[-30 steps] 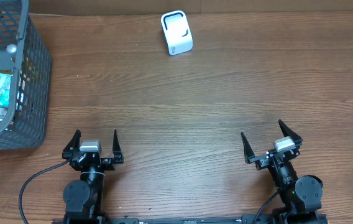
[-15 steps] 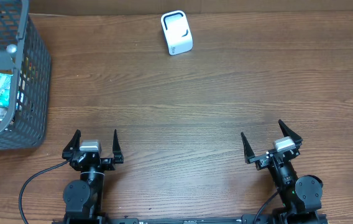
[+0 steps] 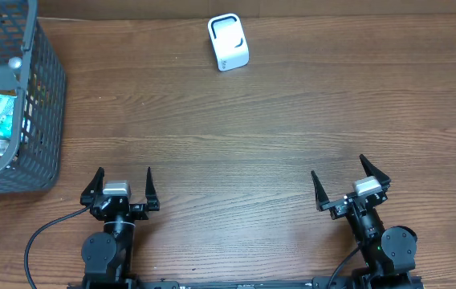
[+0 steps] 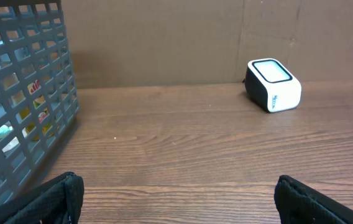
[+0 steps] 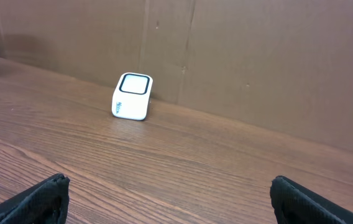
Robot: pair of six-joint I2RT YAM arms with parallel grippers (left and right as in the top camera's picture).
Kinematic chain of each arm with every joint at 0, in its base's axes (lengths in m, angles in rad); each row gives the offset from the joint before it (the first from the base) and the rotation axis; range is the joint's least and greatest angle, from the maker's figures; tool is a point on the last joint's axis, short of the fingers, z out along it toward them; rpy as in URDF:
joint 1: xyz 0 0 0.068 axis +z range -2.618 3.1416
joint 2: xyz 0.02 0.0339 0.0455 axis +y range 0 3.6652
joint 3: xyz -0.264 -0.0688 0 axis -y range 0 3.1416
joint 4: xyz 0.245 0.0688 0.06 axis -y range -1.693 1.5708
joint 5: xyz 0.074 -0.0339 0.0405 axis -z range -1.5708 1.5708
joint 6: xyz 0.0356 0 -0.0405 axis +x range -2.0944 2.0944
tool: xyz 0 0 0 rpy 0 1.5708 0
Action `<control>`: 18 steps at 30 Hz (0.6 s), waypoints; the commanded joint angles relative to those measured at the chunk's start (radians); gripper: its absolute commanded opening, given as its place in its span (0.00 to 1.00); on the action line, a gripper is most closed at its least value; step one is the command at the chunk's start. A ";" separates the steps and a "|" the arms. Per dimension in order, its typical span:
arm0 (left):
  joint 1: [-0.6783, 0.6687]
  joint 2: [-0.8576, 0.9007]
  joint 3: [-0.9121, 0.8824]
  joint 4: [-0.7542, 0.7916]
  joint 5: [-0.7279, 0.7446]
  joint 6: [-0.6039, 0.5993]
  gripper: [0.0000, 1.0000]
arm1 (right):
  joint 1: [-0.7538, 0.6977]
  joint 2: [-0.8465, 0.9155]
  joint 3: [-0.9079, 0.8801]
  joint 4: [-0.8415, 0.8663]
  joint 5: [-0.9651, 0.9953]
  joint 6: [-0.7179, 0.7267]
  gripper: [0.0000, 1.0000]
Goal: Scan the item barcode
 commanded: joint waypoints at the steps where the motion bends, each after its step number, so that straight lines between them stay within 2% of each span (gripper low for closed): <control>1: -0.005 -0.012 -0.004 0.003 0.008 -0.017 1.00 | 0.002 -0.009 -0.011 0.005 -0.002 0.000 1.00; 18: -0.005 -0.012 -0.004 0.020 -0.013 0.000 1.00 | 0.002 -0.009 -0.011 0.005 -0.002 0.000 1.00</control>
